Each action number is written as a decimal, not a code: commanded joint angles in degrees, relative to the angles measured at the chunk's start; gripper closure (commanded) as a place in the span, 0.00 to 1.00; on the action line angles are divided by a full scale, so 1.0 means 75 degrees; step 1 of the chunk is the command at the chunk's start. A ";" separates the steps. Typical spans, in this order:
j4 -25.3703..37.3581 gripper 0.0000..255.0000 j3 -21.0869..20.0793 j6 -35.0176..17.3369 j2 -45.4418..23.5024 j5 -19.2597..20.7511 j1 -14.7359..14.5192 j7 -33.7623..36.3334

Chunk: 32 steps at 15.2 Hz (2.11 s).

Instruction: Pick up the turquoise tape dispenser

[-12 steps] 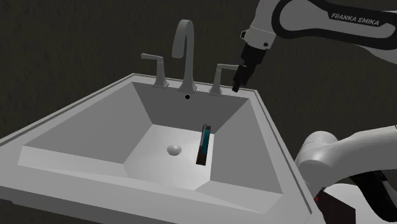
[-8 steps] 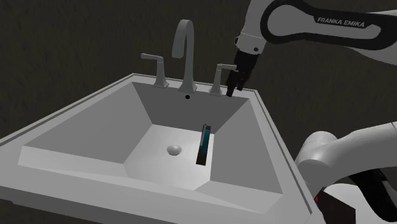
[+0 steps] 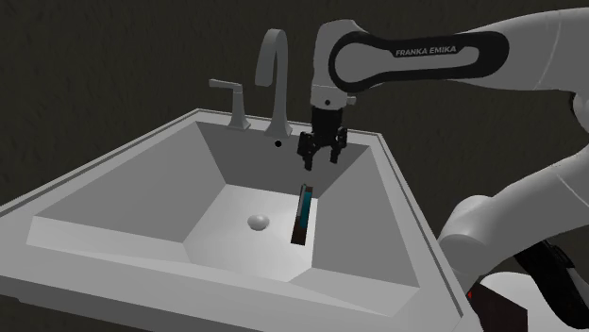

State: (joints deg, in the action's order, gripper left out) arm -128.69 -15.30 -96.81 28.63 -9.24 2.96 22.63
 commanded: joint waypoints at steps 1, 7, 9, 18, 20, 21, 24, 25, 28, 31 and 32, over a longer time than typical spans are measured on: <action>0.0076 0.00 -0.0249 -0.0078 -0.0488 -0.0198 0.0073 0.0746; 0.0104 0.00 -0.0586 -0.0511 -0.1450 -0.0468 0.0173 0.1811; -0.0061 0.00 -0.0609 -0.0721 -0.1496 -0.0475 0.0168 0.1797; -0.0338 1.00 -0.0651 -0.1091 -0.1592 -0.0485 0.0159 0.1774; -0.0336 1.00 -0.0651 -0.1091 -0.1593 -0.0485 0.0159 0.1774; -0.0337 1.00 -0.0651 -0.1092 -0.1593 -0.0485 0.0159 0.1774; -0.0341 1.00 -0.0651 -0.1099 -0.1597 -0.0484 0.0160 0.1773; -0.0266 1.00 -0.0639 -0.0993 -0.1565 -0.0482 0.0162 0.1779; -0.0027 1.00 -0.0604 -0.0676 -0.1485 -0.0473 0.0169 0.1800; 0.0225 1.00 -0.0570 -0.0362 -0.1421 -0.0463 0.0176 0.1823; 0.0312 1.00 -0.0559 -0.0258 -0.1404 -0.0459 0.0179 0.1831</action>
State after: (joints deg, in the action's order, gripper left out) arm -127.13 -19.50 -99.62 18.00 -12.68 4.34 36.16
